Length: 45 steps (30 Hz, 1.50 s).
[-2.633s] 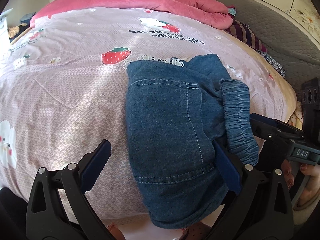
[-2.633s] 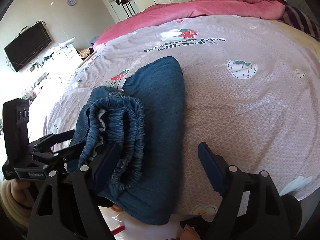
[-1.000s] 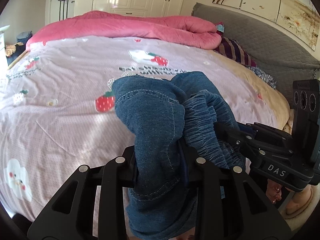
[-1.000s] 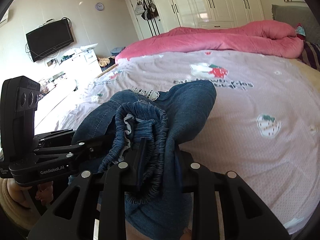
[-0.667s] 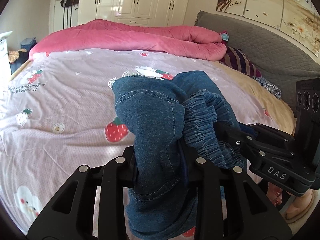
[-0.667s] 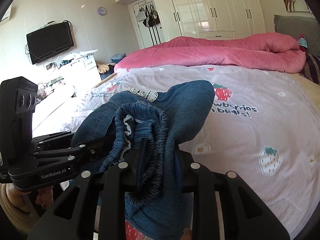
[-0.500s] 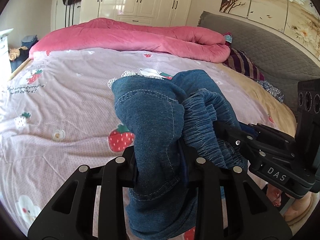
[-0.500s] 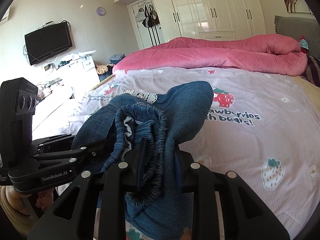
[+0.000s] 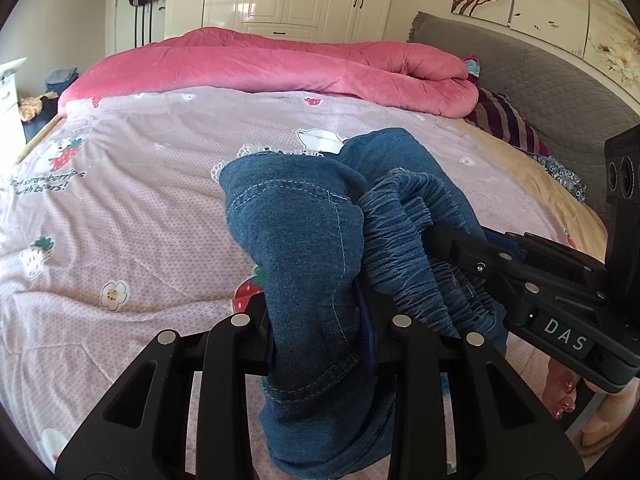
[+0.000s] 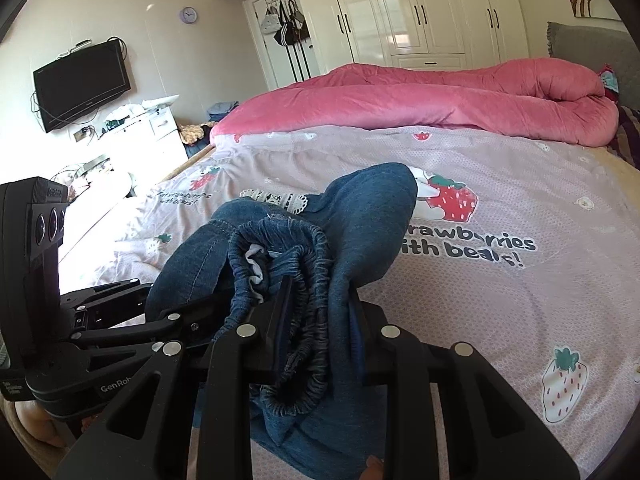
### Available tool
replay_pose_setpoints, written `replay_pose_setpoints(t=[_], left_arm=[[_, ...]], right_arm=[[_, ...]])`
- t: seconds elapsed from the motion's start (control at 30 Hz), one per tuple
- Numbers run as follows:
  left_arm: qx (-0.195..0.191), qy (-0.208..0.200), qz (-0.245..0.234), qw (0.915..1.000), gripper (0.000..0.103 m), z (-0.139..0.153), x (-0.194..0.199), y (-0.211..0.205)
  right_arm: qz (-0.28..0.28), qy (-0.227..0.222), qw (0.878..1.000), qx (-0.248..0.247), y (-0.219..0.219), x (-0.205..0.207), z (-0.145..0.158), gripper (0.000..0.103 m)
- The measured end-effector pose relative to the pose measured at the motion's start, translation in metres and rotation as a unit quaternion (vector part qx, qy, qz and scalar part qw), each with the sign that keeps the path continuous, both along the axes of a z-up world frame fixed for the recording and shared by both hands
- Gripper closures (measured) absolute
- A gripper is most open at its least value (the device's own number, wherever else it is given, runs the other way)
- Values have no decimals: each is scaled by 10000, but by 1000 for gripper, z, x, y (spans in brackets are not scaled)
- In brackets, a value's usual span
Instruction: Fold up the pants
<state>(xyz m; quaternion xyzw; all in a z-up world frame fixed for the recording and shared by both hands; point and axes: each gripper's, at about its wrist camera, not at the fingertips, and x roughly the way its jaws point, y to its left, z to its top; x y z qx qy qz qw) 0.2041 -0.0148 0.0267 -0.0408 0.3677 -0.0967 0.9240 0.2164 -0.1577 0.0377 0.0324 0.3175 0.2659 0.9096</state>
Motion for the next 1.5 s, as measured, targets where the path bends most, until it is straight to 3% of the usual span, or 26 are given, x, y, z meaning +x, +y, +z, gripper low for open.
replay_pose_setpoints(t=[0.43, 0.73, 0.83, 0.9, 1.1, 1.27, 1.5], left_arm=[[-16, 242, -20, 9997, 80, -35, 21, -1], [-114, 307, 48, 9995, 68, -46, 20, 5], [-147, 331, 84, 9993, 63, -49, 17, 7], [-157, 354, 115, 9992, 56, -50, 16, 9], [-181, 397, 174, 9989, 46, -54, 14, 15], [-110, 381, 204, 9990, 41, -56, 12, 16], [-5, 343, 214, 9992, 40, -57, 13, 13]], right_arm=[[-291, 487, 9980, -277, -4, 26, -37, 84], [-444, 671, 9950, -593, -6, 29, -51, 82], [-585, 729, 9935, -648, -12, 30, -55, 68], [-716, 804, 9921, -645, -18, 32, -58, 54], [-863, 969, 9895, -639, -30, 35, -68, 47], [-938, 795, 9870, -1031, -27, 32, -71, 39], [-963, 843, 9876, -906, -32, 32, -72, 35]])
